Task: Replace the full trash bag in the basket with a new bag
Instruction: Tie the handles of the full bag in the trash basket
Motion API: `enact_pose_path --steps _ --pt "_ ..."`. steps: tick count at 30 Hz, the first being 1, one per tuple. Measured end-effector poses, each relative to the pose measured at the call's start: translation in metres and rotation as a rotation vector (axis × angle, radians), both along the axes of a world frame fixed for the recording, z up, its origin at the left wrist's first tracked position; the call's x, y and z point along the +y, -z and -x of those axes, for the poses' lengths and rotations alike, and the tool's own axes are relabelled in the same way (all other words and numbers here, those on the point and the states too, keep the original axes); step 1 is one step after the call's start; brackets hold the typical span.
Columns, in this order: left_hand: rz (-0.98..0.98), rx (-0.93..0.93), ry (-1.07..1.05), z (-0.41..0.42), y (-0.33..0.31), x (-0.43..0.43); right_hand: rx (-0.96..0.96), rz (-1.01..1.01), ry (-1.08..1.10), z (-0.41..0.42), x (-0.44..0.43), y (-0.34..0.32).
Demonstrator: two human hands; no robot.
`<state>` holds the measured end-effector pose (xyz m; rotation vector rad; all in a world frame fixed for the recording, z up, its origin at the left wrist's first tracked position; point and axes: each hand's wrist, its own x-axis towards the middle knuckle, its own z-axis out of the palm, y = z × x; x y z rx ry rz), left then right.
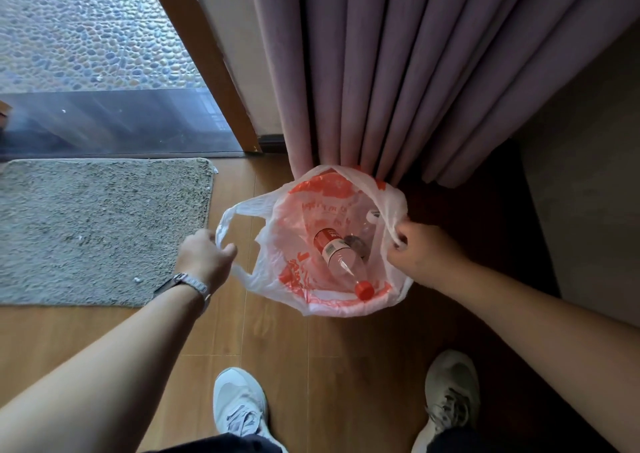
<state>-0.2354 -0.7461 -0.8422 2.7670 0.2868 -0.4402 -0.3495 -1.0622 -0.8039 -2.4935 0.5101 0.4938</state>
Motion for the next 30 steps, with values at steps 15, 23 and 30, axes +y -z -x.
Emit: enact_pose_path --steps 15,23,30 --pt "0.512 -0.364 0.163 0.033 -0.094 -0.048 -0.378 -0.311 0.119 0.009 0.044 -0.089" --pt "0.723 -0.521 0.213 0.053 -0.130 -0.104 -0.513 -0.356 0.289 0.008 0.062 -0.101" --pt "0.822 -0.496 0.233 0.055 -0.138 -0.107 -0.611 -0.350 0.307 -0.003 0.041 -0.108"
